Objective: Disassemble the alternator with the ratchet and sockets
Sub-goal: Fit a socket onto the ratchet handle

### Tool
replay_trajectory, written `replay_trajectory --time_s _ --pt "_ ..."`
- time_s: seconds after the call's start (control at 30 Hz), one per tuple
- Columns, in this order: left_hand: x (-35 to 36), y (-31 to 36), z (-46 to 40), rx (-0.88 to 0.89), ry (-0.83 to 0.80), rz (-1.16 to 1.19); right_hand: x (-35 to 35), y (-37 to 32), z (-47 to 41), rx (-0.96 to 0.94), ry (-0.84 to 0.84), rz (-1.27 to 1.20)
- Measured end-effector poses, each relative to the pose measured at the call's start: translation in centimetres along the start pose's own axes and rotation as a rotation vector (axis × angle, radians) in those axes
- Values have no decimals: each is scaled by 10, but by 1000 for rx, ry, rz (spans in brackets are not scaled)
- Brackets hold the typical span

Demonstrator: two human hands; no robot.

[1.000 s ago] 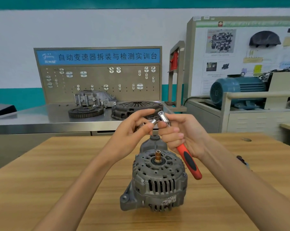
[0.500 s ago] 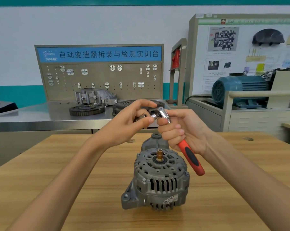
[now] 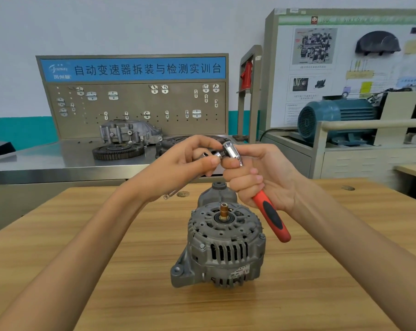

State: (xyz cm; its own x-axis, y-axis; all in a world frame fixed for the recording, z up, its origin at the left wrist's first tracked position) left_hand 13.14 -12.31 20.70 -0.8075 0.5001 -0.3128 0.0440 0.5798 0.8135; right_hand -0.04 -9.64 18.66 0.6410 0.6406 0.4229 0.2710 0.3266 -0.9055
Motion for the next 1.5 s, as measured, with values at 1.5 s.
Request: replay_trajectory --time_s 1.5 --pt "3 -68 29 -165 825 1706 2 20 18 -912 833 1261"
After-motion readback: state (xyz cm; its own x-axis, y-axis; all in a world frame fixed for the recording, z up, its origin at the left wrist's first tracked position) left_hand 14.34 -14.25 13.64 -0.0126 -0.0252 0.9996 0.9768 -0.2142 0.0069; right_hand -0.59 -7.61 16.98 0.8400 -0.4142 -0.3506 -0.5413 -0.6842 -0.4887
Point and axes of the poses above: each hand's wrist, its own z-axis away from the middle knuckle, its own x-axis out of the palm, y = z × x, the point moved 4 cm from there along -z, towards the middle knuckle, and after that the axes turned 11 degrees about z, right-handed, at the moved point
